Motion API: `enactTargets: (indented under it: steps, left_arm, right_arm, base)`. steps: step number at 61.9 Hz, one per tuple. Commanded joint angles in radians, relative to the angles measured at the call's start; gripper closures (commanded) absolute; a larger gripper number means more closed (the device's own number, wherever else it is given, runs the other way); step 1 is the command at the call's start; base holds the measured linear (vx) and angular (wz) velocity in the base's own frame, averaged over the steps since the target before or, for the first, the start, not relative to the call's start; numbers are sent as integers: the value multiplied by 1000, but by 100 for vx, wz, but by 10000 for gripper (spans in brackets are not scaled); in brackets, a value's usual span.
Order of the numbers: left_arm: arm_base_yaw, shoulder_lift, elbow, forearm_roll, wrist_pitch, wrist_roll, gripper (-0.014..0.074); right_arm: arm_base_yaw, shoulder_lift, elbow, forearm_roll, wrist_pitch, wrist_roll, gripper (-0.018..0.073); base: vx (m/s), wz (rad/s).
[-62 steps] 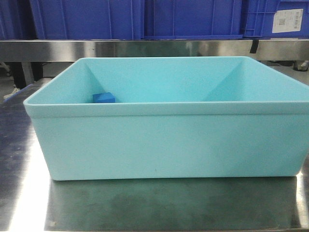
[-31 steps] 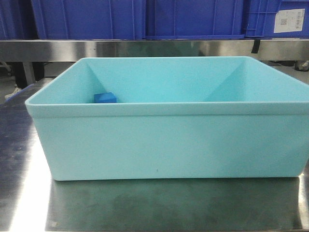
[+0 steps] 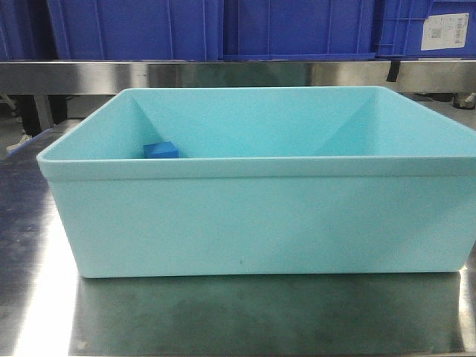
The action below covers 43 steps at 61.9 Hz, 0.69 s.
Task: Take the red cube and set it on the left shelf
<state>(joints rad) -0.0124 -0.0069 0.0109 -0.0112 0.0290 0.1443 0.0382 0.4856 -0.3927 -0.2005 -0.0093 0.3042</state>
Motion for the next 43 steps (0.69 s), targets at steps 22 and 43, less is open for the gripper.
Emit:
enactTargets:
  steps: [22, 43]
  left_arm:
    - [-1, -4, 22, -5, -90, 1, 491]
    - [-1, -4, 22, -5, -90, 1, 491]
  right_arm:
    - [15, 432, -377, -2, -179, 6, 501]
    - [240, 634, -545, -26, 150, 5, 463]
  base:
    - [0, 0]
    - [0, 0]
